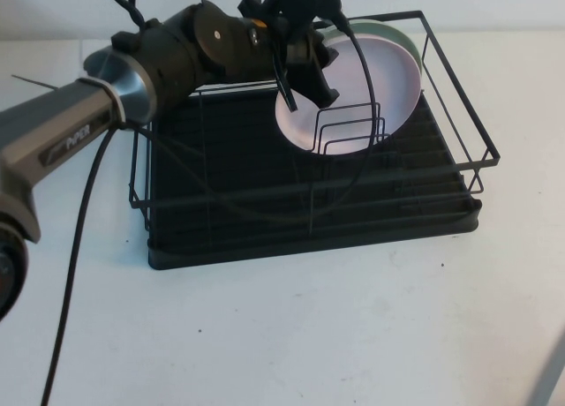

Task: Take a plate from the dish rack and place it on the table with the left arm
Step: Grasp the plate from the shelf, then place the plate from the table

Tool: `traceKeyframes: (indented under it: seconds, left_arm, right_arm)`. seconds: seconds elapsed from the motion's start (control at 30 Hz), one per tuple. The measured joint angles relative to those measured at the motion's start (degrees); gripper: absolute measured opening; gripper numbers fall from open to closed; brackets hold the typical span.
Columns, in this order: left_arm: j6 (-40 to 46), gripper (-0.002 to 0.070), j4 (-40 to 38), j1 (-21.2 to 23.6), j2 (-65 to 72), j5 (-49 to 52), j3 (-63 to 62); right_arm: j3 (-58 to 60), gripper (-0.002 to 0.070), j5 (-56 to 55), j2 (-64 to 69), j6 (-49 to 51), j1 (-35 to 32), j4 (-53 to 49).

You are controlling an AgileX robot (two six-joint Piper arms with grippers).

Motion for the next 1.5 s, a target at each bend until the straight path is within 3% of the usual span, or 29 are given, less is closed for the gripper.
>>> traceKeyframes:
  seconds: [0.17,0.3,0.63,0.93,1.1,1.17,1.33,1.4,1.5]
  left_arm:
    - [0.0,0.0148,-0.04,0.0,0.82,0.0,0.0]
    - [1.43,0.007,0.07,0.0,0.82,-0.35,0.0]
    - [2.49,0.0067,1.12,0.0,-0.39,-0.24,0.0]
    - [4.48,0.0062,1.48,-0.11,-9.3,1.46,0.0]
    - [4.16,0.0062,2.41,-0.11,-17.44,14.78,0.0]
    - [0.29,0.0062,2.92,-0.11,-20.2,21.84,0.0]
    - [-25.92,0.0062,2.56,2.66,-23.95,33.95,-0.04]
    - [-33.53,0.0062,0.01,6.78,-23.97,38.45,0.37]
    - [-34.43,0.0062,-10.51,14.59,-23.97,45.28,5.41]
  right_arm:
    - [0.0,-0.0018,0.0,0.0,0.0,0.0,0.0]
    - [0.0,-0.0018,0.0,0.0,0.0,0.0,0.0]
    - [0.0,-0.0018,0.0,0.0,0.0,0.0,0.0]
    - [0.0,-0.0018,0.0,0.0,0.0,0.0,0.0]
    - [0.0,-0.0018,0.0,0.0,0.0,0.0,0.0]
    - [0.0,-0.0018,0.0,0.0,0.0,0.0,0.0]
    - [0.0,-0.0018,0.0,0.0,0.0,0.0,0.0]
    - [0.0,-0.0018,0.0,0.0,0.0,0.0,0.0]
    - [0.0,-0.0018,0.0,0.0,0.0,0.0,0.0]
